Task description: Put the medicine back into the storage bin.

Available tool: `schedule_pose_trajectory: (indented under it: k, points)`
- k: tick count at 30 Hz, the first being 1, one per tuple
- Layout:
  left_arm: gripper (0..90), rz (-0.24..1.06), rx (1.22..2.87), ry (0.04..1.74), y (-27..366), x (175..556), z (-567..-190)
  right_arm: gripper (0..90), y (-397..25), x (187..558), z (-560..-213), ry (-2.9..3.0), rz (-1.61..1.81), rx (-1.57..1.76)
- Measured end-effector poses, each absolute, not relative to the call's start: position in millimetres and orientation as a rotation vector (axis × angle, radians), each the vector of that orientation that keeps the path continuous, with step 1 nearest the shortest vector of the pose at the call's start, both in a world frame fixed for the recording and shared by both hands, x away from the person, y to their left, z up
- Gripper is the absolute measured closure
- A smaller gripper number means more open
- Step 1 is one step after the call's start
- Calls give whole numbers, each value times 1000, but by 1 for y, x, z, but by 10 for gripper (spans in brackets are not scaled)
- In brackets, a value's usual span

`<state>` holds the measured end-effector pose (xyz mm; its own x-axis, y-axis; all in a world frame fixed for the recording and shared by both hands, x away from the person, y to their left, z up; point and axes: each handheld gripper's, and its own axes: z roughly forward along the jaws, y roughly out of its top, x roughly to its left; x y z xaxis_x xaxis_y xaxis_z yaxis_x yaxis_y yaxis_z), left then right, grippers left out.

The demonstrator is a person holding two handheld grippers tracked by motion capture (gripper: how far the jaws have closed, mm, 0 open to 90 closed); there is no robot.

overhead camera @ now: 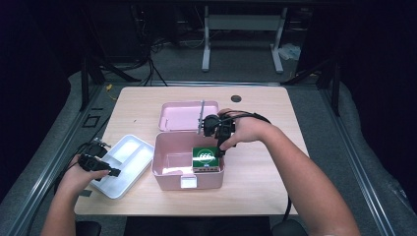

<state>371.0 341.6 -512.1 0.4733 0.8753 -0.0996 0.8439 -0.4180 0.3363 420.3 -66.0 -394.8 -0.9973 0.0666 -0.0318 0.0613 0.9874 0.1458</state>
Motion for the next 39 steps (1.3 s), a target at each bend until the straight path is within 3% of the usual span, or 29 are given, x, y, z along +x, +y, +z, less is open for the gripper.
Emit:
schedule_pose_trajectory:
  k: [20, 32, 39]
  points:
    - [368, 122, 2385, 1462, 344, 370, -513, 318, -140, 418, -411, 2987, 268, 487]
    - [368, 123, 2381, 1465, 345, 370, -513, 330, -168, 417, -440, 2747, 404, 932]
    - [374, 134, 2366, 1472, 351, 369, -512, 365, -192, 396, -463, 2556, 633, 1187]
